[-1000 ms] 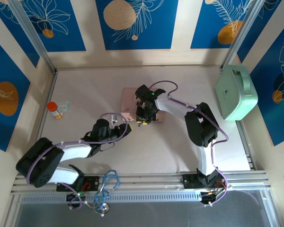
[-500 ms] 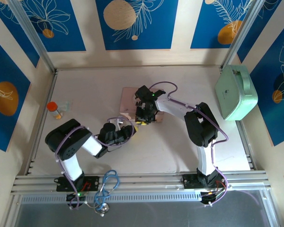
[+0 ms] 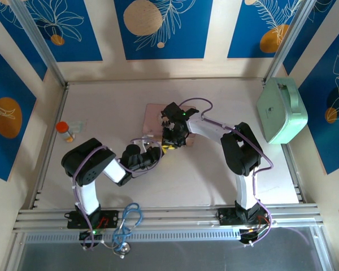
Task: Unlock the padlock with the key
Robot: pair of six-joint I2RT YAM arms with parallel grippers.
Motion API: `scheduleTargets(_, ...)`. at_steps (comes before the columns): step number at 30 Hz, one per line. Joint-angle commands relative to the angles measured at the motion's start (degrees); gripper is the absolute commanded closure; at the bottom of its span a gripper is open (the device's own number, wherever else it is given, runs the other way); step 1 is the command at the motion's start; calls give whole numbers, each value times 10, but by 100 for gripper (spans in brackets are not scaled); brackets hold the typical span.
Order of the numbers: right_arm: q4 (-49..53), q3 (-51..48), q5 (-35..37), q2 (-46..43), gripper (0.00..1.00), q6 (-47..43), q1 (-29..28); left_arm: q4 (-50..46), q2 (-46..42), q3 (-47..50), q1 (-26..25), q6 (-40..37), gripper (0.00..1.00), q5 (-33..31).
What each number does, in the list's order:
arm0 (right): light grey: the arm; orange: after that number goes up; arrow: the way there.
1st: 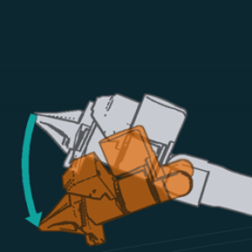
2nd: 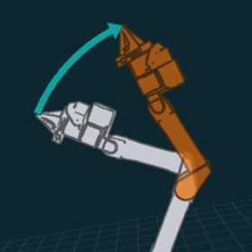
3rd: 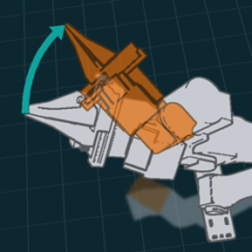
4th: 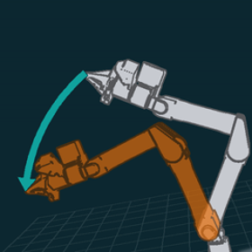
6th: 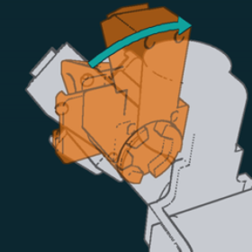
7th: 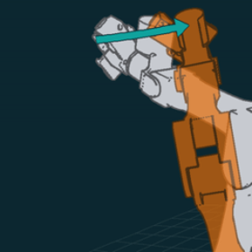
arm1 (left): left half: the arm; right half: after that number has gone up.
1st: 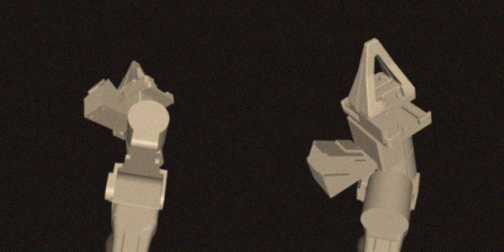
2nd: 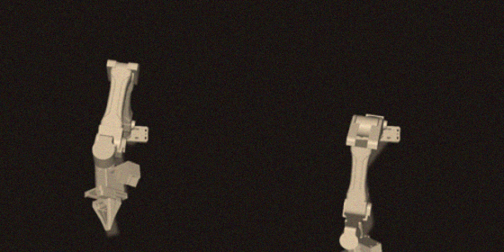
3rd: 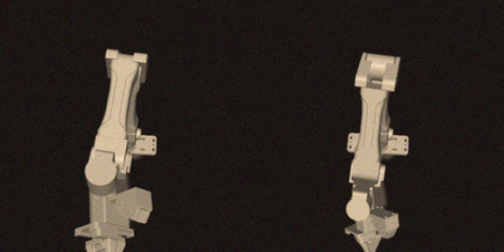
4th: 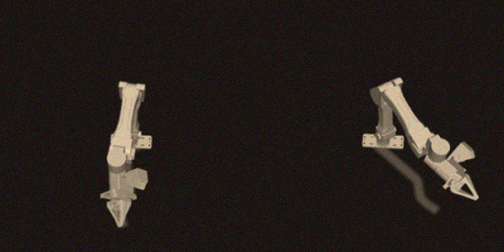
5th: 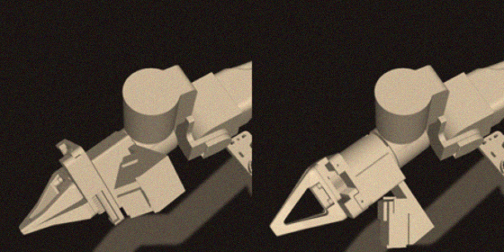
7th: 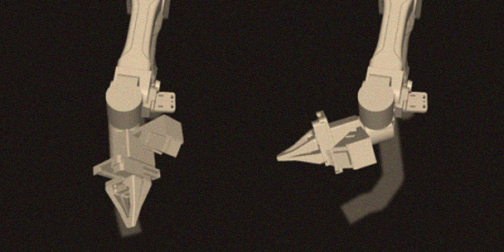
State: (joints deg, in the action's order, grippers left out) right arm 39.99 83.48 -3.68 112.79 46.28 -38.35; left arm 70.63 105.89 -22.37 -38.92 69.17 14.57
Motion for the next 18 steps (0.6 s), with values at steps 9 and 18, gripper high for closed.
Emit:
scheduleTargets(9, -25, -50, -56, -22, 62, 50, -2, 58, 10, -21, 5, 56, 100, -8)
scheduleTargets(18, -362, -299, 3, -195, 36, 133, 14, 95, 24, -20, 11, 98, 100, -2)
